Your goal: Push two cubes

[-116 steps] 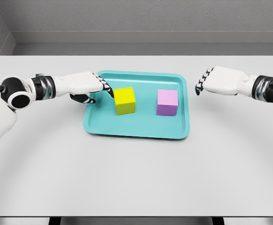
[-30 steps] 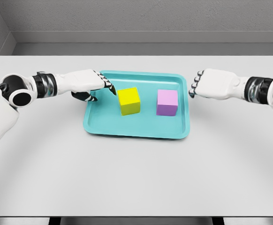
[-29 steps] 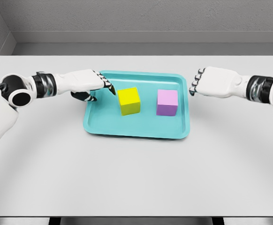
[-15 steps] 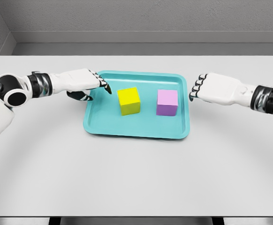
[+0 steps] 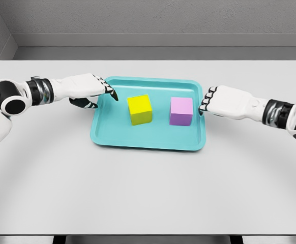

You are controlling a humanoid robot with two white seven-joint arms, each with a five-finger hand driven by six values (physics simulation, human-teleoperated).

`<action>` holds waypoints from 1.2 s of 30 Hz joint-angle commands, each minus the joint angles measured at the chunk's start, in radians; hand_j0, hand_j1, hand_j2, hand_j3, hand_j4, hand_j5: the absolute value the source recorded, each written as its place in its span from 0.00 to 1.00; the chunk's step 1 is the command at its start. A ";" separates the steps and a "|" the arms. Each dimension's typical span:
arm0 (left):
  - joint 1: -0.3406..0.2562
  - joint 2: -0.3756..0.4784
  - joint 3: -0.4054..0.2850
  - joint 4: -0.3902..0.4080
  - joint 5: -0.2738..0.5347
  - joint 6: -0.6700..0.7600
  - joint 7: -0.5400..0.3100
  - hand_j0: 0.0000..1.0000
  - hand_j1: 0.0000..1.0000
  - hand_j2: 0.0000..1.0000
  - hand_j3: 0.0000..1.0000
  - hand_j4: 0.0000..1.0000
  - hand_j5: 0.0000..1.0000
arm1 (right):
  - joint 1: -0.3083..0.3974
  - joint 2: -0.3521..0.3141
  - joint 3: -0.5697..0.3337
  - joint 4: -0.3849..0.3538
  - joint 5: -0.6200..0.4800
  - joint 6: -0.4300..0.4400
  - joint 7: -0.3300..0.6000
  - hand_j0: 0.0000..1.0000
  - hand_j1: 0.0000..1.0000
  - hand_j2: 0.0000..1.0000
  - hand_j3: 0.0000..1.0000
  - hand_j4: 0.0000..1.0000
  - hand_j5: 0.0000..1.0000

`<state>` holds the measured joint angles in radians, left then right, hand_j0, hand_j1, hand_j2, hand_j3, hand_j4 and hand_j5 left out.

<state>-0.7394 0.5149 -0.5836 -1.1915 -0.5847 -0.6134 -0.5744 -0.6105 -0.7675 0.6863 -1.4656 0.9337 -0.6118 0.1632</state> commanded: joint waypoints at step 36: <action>-0.009 0.007 0.004 -0.002 0.009 0.003 0.001 0.71 0.71 0.71 0.71 0.71 0.71 | -0.008 0.039 0.016 0.037 0.008 0.001 -0.002 0.54 0.54 0.54 0.54 0.54 0.54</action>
<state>-0.7486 0.5210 -0.5810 -1.1930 -0.5811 -0.6134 -0.5741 -0.6182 -0.7231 0.7024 -1.4307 0.9229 -0.6076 0.1605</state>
